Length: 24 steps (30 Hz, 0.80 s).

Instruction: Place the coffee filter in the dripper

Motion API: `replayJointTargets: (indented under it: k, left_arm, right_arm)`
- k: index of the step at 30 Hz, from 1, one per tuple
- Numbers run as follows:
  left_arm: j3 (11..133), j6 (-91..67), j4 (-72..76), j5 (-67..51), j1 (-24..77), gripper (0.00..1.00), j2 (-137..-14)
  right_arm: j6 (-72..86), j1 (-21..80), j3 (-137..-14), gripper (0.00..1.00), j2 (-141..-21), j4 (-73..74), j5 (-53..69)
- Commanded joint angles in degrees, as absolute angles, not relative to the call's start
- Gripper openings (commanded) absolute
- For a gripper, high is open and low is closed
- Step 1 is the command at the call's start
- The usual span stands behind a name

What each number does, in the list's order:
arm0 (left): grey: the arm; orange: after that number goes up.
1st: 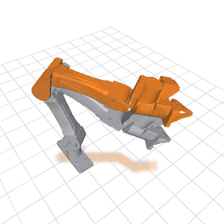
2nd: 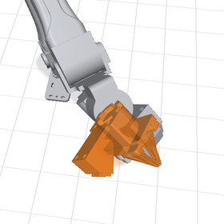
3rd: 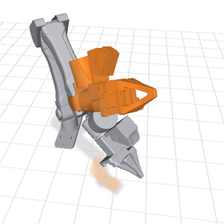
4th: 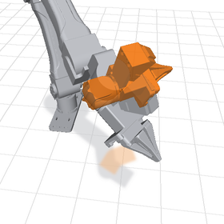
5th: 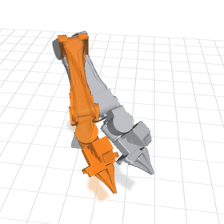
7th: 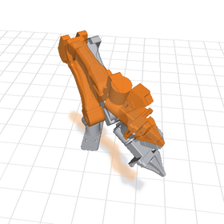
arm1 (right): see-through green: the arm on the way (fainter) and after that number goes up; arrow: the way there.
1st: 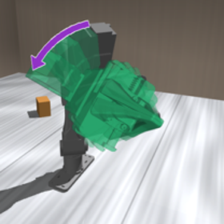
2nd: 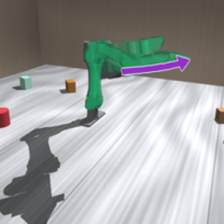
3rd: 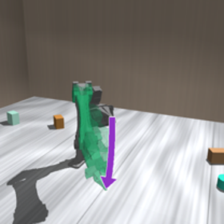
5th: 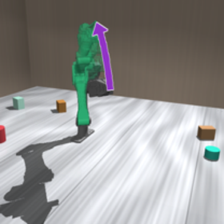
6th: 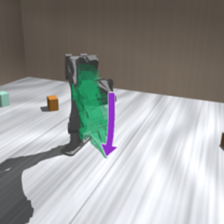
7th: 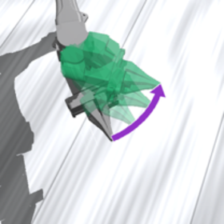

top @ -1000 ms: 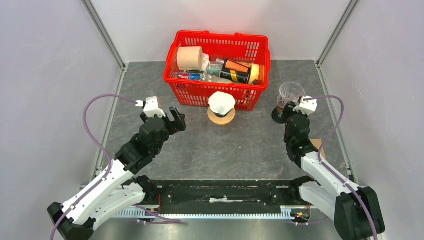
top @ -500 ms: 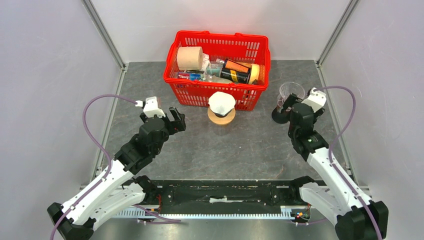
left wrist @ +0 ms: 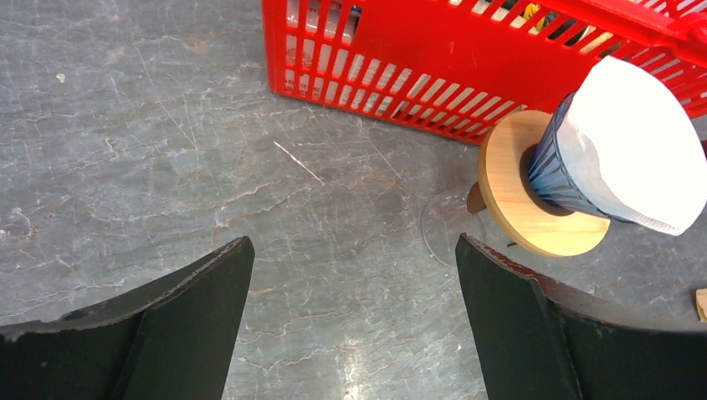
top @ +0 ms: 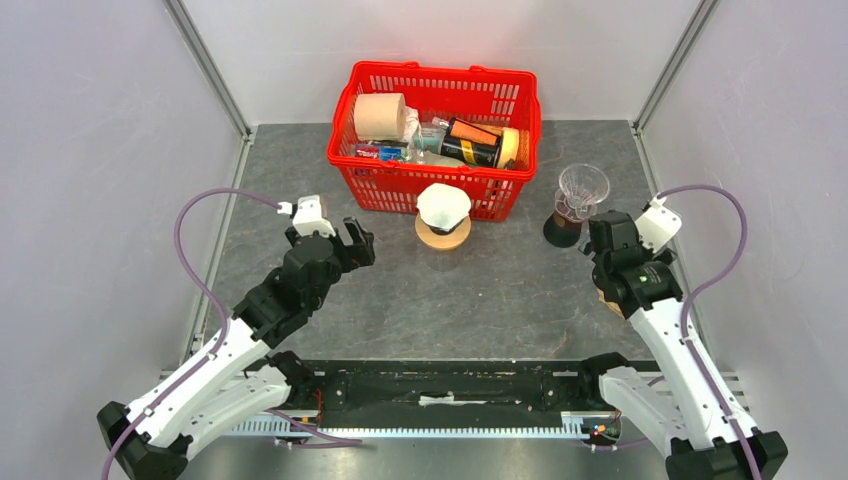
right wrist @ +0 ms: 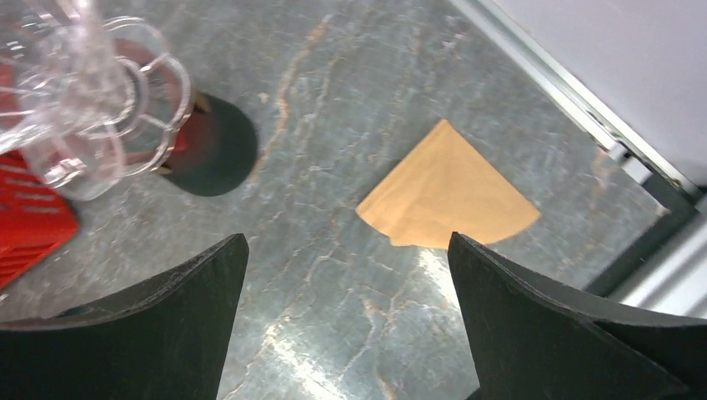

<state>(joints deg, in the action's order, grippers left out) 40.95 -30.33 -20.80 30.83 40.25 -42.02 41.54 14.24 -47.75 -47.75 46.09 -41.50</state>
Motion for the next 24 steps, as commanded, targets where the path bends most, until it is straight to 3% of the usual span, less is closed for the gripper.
replayJointTargets:
  k: [1, 9, 14, 24]
  left_arm:
    - [39.91, -30.40, -18.12, 28.74, 39.99, 0.98, -41.19]
    - [39.64, -30.59, -18.90, 27.18, 39.99, 0.98, -40.98]
    - [39.77, -30.63, -19.28, 26.93, 39.99, 0.98, -40.99]
    - [39.78, -30.37, -19.25, 27.89, 40.01, 0.98, -41.64]
  right_arm:
    - [45.83, 10.00, -50.65, 0.97, -48.30, 53.85, -43.98]
    - [42.37, -10.55, -45.33, 0.97, -51.12, 47.01, -28.01]
    - [40.96, -23.28, -42.55, 0.97, -59.70, 41.12, -18.73]
    - [45.08, -28.39, -36.87, 0.97, -72.58, 32.87, -15.83]
